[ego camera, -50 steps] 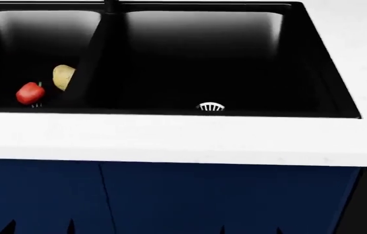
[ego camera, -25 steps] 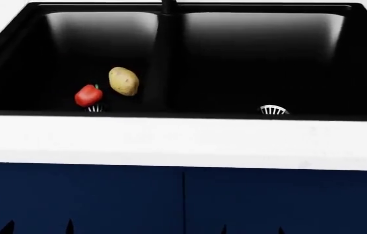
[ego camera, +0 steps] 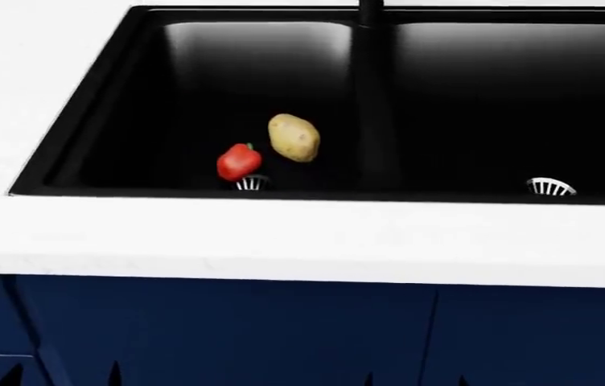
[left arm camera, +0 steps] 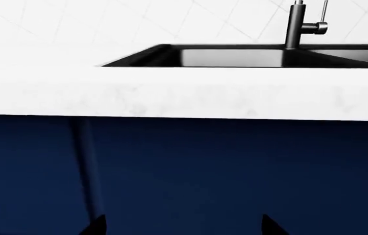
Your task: Pick the vegetables from the sink and place them on the cutting board.
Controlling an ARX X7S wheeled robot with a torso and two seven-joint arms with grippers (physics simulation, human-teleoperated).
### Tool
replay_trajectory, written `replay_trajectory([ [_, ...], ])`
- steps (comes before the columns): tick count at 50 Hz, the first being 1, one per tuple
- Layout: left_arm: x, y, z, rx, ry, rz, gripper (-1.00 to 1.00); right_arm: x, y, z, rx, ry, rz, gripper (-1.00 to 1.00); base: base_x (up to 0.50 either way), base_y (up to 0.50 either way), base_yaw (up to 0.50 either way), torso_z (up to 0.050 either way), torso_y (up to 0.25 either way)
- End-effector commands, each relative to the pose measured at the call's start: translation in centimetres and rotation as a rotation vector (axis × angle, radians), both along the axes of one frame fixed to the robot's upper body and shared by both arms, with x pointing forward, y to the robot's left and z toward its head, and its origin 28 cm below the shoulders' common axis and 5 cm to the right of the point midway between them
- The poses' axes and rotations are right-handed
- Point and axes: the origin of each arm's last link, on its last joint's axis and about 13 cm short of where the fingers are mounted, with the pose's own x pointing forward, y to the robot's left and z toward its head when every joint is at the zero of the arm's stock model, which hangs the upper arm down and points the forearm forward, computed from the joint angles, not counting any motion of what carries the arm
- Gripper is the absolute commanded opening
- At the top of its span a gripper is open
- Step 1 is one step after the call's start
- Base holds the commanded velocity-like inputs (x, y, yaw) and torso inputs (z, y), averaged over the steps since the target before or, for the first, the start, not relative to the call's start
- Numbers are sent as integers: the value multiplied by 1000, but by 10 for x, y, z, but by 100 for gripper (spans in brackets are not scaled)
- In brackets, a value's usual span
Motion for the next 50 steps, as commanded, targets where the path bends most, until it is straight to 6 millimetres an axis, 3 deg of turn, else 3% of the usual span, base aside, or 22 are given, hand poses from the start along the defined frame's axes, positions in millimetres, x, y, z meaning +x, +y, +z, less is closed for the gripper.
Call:
replay_trajectory([
  [1, 0, -2, 1, -3, -8, -2, 100, 0, -1, 1, -8, 0, -10, 100, 0, 0, 0, 0, 0],
  [23, -2, 1, 2, 9, -30, -4, 100, -1, -3, 0, 9, 1, -29, 100, 0, 0, 0, 0, 0],
  [50, -2, -1, 2, 17, -46, -17, 100, 0, -3, 0, -4, 13, -24, 100, 0, 0, 0, 49, 0],
])
